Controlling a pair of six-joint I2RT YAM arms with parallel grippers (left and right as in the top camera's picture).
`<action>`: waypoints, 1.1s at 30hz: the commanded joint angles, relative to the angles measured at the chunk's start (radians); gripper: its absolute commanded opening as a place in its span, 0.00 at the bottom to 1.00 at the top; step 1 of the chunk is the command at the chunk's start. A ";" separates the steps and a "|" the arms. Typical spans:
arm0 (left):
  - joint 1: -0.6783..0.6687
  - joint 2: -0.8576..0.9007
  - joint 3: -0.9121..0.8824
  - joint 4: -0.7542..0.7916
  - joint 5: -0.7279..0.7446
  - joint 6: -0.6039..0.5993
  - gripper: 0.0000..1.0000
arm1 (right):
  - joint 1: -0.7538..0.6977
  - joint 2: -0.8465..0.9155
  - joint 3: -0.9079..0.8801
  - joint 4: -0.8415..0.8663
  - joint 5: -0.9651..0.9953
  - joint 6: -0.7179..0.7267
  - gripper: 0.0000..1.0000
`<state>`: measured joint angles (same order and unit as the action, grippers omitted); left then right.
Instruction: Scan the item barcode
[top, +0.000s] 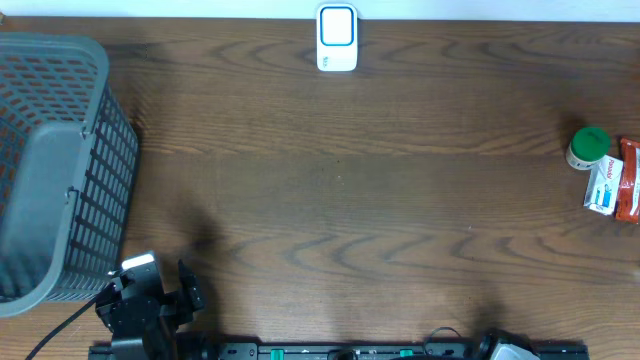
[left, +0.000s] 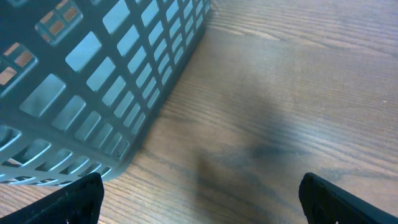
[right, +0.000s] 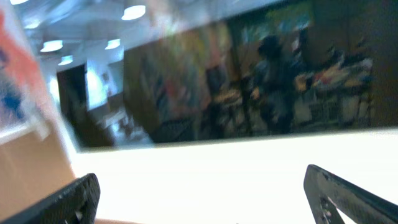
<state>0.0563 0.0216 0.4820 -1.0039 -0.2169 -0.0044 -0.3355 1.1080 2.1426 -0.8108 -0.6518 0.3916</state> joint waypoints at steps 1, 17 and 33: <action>0.000 0.000 0.013 -0.001 -0.012 -0.016 0.98 | 0.146 -0.121 -0.128 -0.011 0.212 -0.164 0.99; 0.000 0.002 0.013 0.000 -0.012 -0.016 0.99 | 0.195 -0.837 -0.996 0.529 0.595 -0.256 0.99; 0.000 0.002 0.013 -0.001 -0.012 -0.016 0.99 | 0.202 -1.102 -1.142 0.526 0.636 -0.255 0.99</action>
<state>0.0563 0.0216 0.4820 -1.0035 -0.2165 -0.0044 -0.1406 0.0109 1.0012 -0.2646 -0.0391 0.1482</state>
